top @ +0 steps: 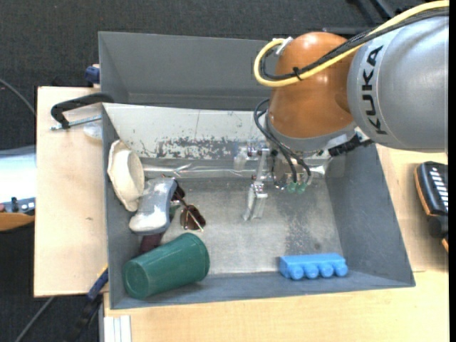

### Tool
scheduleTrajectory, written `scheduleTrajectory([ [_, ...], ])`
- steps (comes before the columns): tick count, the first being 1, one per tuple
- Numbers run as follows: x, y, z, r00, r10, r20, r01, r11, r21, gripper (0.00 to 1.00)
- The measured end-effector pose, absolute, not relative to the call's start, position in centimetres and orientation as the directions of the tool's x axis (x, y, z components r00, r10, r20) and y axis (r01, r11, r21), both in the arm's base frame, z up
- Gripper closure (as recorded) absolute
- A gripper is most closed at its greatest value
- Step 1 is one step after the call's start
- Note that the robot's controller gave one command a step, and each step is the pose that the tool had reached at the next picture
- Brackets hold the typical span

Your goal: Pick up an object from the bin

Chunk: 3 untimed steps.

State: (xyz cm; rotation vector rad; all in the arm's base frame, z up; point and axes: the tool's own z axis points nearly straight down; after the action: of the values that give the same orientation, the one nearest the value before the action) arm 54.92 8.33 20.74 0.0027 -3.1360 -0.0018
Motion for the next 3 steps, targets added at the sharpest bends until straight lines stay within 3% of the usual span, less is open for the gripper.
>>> scheduleTrajectory([
  [1,55.1,8.3,21.2,-1.000,-0.001,-0.003,-0.001,1.000,0.002,0.00],
  [2,56.7,11.5,15.8,-1.000,-0.008,-0.007,-0.008,1.000,0.003,0.00],
  [3,56.8,13.7,11.9,-0.992,-0.130,-0.002,-0.130,0.992,0.002,0.00],
])
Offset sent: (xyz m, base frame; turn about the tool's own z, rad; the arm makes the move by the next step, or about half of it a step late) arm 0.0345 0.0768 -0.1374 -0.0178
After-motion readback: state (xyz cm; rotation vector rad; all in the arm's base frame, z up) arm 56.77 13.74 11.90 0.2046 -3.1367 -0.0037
